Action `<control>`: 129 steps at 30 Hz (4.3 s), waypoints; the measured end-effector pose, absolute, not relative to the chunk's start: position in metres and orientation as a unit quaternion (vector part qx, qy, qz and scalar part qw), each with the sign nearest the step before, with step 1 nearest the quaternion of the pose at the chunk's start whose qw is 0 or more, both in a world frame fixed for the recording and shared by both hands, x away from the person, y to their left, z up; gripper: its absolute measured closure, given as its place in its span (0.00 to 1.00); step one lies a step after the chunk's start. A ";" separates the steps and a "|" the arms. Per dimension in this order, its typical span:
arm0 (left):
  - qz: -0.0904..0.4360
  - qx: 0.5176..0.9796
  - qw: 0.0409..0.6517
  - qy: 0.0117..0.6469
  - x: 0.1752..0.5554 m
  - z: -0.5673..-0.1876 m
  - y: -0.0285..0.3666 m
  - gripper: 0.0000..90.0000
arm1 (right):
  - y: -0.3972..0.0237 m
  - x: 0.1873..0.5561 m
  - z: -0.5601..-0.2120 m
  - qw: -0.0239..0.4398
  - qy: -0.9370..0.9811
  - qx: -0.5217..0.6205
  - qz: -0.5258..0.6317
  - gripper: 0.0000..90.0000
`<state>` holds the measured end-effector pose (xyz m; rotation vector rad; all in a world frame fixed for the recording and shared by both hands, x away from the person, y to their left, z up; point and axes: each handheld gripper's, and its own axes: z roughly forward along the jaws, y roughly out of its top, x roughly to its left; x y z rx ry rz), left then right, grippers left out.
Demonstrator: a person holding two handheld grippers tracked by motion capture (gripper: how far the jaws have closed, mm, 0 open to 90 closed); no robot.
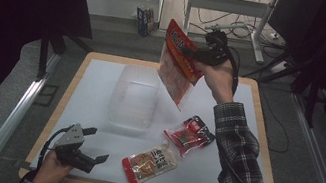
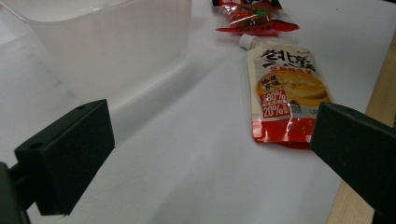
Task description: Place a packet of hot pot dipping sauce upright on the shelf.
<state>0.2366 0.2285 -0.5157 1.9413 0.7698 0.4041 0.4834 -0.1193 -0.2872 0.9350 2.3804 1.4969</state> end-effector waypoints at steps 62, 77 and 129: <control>0.197 0.809 0.472 0.291 0.232 -0.515 0.223 0.00 | -0.004 0.513 -0.347 0.189 0.838 0.282 0.428 0.35; 0.199 0.811 0.469 0.289 0.232 -0.515 0.222 0.00 | -0.026 0.509 -0.343 0.213 0.837 0.284 0.417 0.08; 0.194 0.814 0.465 0.289 0.233 -0.517 0.219 0.00 | -0.115 0.438 -0.392 0.212 0.856 0.266 0.389 0.01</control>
